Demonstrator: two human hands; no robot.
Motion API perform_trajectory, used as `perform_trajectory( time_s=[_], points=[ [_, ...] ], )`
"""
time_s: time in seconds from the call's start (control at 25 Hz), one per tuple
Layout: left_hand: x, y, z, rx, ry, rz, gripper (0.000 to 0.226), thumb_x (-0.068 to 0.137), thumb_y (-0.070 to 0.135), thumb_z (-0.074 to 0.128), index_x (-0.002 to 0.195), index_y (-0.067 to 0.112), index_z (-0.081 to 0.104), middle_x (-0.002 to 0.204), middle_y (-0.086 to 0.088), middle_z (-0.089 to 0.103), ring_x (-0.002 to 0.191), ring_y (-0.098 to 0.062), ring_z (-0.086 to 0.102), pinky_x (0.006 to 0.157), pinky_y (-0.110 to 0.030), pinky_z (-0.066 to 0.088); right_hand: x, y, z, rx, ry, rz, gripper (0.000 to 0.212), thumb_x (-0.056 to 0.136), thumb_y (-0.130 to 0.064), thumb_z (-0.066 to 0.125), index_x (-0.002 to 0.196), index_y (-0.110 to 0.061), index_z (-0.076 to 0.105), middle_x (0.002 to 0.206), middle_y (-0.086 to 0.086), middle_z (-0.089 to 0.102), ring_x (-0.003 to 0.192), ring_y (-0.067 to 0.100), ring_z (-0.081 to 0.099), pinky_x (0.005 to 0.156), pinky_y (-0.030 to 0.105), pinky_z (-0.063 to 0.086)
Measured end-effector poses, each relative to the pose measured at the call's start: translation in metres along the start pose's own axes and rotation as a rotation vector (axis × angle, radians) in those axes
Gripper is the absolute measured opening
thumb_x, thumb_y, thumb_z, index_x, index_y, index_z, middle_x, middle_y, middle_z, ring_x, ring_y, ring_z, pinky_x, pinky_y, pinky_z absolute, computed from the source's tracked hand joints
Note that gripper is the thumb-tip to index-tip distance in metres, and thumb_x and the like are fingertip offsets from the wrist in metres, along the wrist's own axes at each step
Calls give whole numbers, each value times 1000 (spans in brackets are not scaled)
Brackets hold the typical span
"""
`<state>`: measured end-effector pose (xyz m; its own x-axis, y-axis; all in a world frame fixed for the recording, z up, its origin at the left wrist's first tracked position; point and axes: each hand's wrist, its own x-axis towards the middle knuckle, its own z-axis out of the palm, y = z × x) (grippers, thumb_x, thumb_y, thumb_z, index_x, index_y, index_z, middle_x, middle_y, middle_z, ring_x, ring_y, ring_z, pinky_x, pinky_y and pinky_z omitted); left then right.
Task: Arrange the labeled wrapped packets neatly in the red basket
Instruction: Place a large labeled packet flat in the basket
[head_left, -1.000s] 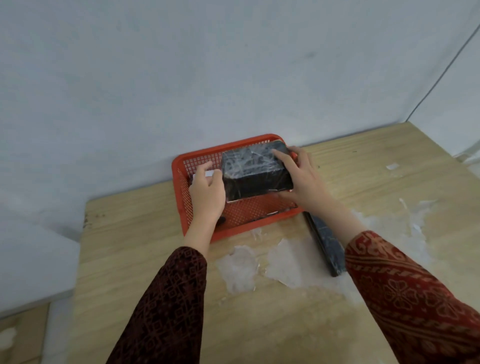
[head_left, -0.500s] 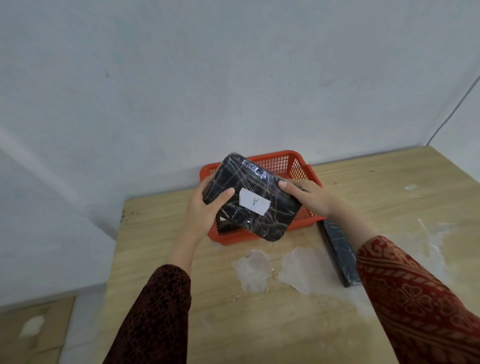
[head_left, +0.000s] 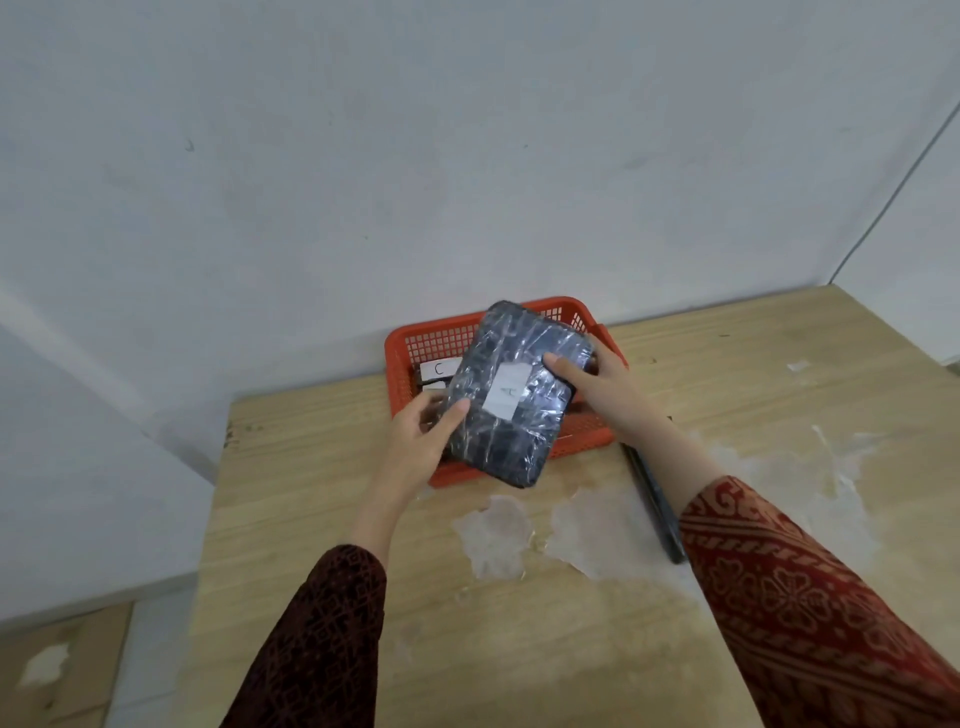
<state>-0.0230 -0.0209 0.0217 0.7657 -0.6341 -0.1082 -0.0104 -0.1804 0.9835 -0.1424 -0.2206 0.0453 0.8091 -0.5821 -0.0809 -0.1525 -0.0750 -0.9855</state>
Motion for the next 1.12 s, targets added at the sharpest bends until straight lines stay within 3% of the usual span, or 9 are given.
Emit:
perform_trajectory(
  time_s=[0.16,0.32,0.44,0.64,0.76,0.84,0.96,1.04,1.12],
  points=[
    [14,-23,26,-233,126,-190,28,85,21,69,110,31,63,106,-2,67,95,-18,68,74,-36,59,8,29,-4,-46,295,120,35,79,-47,68,104,-26,57,110,2,67,99,20,66,86,42,57],
    [46,-32,50,-163,425,-280,25,83,21,71,104,13,59,106,-4,66,96,-19,64,91,-44,53,26,54,-5,-370,350,163,49,80,-50,66,110,-11,59,112,11,62,102,28,61,92,46,51],
    [74,-32,62,-79,253,-200,33,87,20,65,118,12,58,116,-1,61,108,-19,59,96,-44,50,50,63,-10,-408,428,171,53,82,-34,69,123,-8,46,120,14,57,109,30,56,92,44,48],
    [119,-53,73,235,16,-117,70,91,23,61,150,16,23,155,-8,29,141,-23,30,116,-36,24,96,83,-3,-558,365,97,53,87,-19,65,131,-4,38,126,23,51,112,34,52,86,32,39],
    [130,-68,77,468,-144,-12,66,98,23,49,152,20,12,160,-9,-11,144,-26,18,106,-22,21,112,94,0,-595,303,103,59,92,-14,56,143,-1,28,138,25,45,126,35,44,104,38,37],
    [133,-76,79,623,-200,53,65,100,21,43,153,20,5,156,-9,-27,127,-31,44,89,-24,44,117,99,2,-641,267,132,59,96,-14,49,147,-4,23,145,24,38,133,35,38,112,40,30],
    [140,-81,83,848,-193,84,67,100,17,40,152,17,-2,155,-14,-28,96,-35,60,50,-24,40,114,100,2,-699,212,113,50,96,-12,48,144,-7,34,152,24,24,139,37,28,114,37,24],
    [144,-81,84,963,-160,90,69,99,13,41,152,14,-2,156,-18,-24,97,-34,60,45,-22,33,105,98,-1,-730,188,9,40,91,-5,53,131,-7,49,153,24,20,135,39,35,112,39,30],
    [144,-80,84,1026,-146,93,69,99,13,43,152,14,-1,157,-19,-21,116,-37,51,55,-27,43,94,95,-5,-788,206,-95,31,85,0,58,115,-7,58,140,20,41,119,36,52,102,41,43]
  ],
)
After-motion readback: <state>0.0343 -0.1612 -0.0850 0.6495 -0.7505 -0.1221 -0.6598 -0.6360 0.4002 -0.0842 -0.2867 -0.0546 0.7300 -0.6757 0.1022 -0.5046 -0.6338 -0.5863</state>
